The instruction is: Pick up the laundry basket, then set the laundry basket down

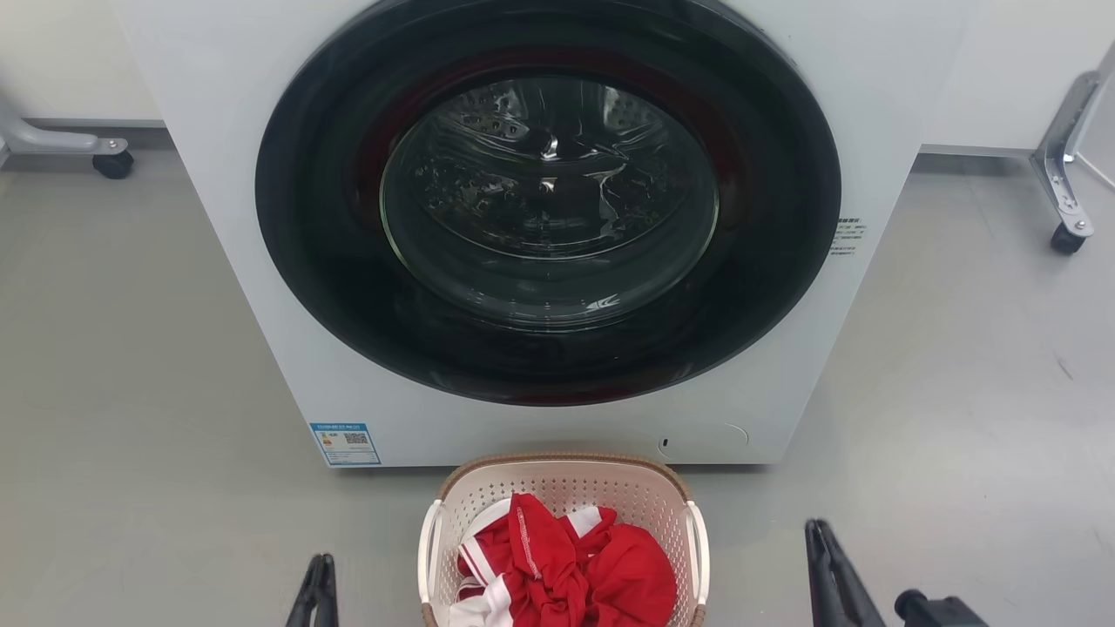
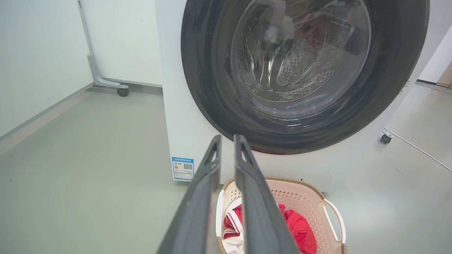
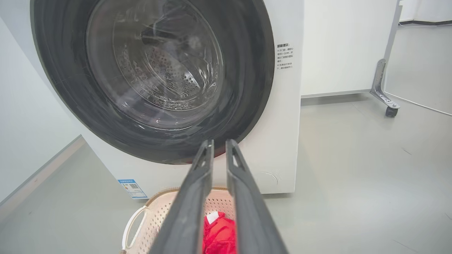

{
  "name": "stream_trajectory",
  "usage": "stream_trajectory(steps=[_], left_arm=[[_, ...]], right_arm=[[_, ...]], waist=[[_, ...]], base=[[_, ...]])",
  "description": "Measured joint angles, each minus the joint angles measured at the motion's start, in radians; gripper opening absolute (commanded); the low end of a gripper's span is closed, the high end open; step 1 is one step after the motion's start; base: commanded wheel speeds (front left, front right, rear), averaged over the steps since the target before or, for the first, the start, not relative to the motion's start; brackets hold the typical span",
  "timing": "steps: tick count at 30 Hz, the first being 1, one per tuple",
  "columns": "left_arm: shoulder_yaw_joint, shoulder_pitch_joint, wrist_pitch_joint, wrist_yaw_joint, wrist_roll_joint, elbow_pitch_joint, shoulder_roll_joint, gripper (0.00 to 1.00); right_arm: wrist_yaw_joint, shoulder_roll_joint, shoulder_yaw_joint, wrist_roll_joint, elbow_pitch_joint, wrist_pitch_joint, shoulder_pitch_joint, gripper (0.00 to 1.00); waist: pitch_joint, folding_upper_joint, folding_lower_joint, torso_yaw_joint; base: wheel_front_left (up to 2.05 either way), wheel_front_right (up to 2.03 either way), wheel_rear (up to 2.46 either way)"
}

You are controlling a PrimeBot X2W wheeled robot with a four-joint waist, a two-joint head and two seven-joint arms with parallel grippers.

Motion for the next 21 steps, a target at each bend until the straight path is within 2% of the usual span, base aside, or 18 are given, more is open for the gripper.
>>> stream_trajectory(steps=[9, 21], left_arm=[[0.018, 0.001, 0.024, -0.011, -0.055, 0.026, -0.006, 0.0], [0.056, -0.016, 0.071, -0.045, -0.229, 0.047, -0.016, 0.0]], right_arm=[[0.015, 0.0, -0.024, 0.059, 0.023, 0.014, 0.012, 0.0], [0.044, 0.002, -0.079, 0.24, 0.036, 0.063, 0.001, 0.0]], waist=[[0.001, 0.0, 0.0, -0.005], [0.001, 0.0, 0.0, -0.014]], base=[[0.0, 0.0, 0.0], [0.0, 0.0, 0.0]])
